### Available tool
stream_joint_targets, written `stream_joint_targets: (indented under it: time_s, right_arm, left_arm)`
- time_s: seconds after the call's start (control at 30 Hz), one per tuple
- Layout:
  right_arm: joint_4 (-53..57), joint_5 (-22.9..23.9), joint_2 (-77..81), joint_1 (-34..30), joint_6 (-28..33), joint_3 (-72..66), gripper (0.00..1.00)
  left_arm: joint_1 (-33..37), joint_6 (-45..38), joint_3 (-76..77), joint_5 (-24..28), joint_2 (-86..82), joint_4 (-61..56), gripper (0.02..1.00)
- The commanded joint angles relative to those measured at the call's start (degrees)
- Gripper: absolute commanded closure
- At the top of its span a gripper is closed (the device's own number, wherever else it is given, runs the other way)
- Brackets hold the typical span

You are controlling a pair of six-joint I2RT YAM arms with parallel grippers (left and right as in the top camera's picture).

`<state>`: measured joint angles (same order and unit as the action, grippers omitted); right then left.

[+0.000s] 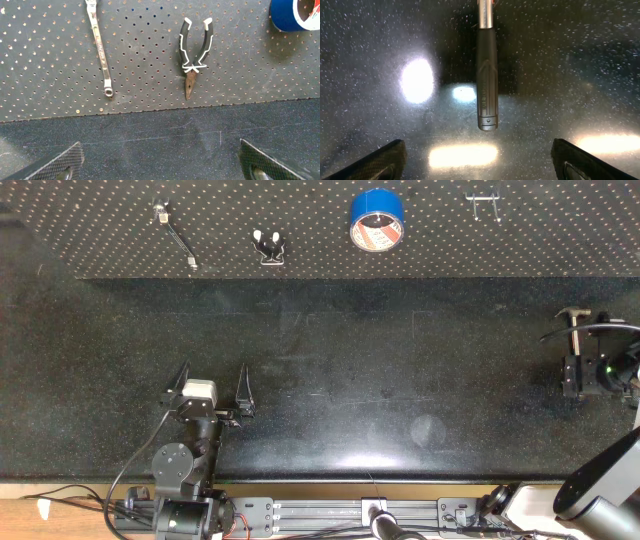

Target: Place Tools Onto Pegboard

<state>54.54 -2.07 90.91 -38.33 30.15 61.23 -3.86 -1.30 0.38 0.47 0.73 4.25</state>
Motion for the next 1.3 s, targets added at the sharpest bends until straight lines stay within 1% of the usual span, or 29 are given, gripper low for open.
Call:
stream_joint_targets:
  time_s: [0.03,0.2,0.37,1.2,1.23,1.27,1.3]
  right_arm:
    - [-1.11,-0.15,3.52,-0.39,3.87,-0.31,0.060]
    - [-3.52,-0.15,6.19,-0.33,6.01,-0.31,0.060]
    - [-6.16,-0.13,6.19,0.09,6.64,-0.31,0.060]
    - [-8.85,-0.59,11.21,0.70,6.60,-0.31,0.064]
    - [-8.87,-0.57,11.23,0.70,6.60,-0.31,0.288]
    - [-8.87,-0.57,11.23,0.70,6.60,-0.31,0.533]
    - [-8.85,-0.59,11.23,0.70,6.60,-0.31,0.647]
  left_arm:
    - [-0.20,-0.52,-0.07,0.22,-0.55,0.42,0.023]
    - [-0.20,-0.52,-0.07,0.22,-0.55,0.44,0.023]
    - [-0.20,-0.52,-0.07,0.22,-0.55,0.44,0.023]
    - [-0.20,-0.52,-0.07,0.22,-0.55,0.44,0.023]
    - [-0.20,-0.52,-0.07,0.22,-0.55,0.44,0.023]
    - [-0.20,-0.52,-0.07,0.22,-0.55,0.44,0.023]
    - [-0.20,-0.52,-0.07,0.22,-0.55,0.44,0.023]
